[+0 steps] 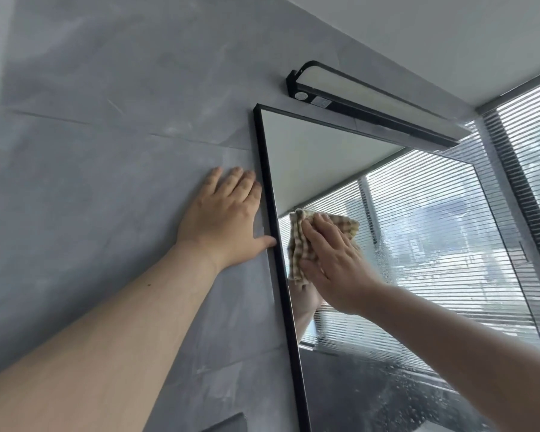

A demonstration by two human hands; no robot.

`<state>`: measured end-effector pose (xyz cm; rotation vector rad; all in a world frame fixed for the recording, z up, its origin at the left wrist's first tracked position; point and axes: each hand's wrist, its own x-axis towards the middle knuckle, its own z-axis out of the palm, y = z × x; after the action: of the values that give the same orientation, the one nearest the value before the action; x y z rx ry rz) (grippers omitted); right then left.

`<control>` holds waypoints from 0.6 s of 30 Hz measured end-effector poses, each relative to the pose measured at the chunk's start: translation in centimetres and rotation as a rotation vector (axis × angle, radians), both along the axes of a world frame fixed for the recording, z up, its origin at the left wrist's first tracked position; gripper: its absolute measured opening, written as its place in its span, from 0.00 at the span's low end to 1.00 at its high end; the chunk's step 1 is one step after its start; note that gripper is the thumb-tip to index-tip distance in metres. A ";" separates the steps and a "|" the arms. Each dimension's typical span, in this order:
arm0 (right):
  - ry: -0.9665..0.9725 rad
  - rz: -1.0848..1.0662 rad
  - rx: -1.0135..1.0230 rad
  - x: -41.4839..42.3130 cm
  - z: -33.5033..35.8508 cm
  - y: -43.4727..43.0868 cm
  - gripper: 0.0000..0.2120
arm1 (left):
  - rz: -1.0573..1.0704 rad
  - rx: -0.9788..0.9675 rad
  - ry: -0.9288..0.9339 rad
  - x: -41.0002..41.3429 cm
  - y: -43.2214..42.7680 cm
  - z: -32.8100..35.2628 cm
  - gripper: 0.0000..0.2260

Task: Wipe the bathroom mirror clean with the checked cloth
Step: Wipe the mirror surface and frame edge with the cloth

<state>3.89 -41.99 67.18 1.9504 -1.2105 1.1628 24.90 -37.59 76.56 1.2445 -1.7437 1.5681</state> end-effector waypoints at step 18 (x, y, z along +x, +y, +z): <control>-0.043 -0.091 0.134 1.8 -5.9 1.4 0.36 | 0.019 0.065 -0.057 0.0 0.1 -3.8 0.54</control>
<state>5.71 -40.61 61.26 1.9530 -1.4171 1.1075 24.86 -37.45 72.77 1.2622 -1.8370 1.5833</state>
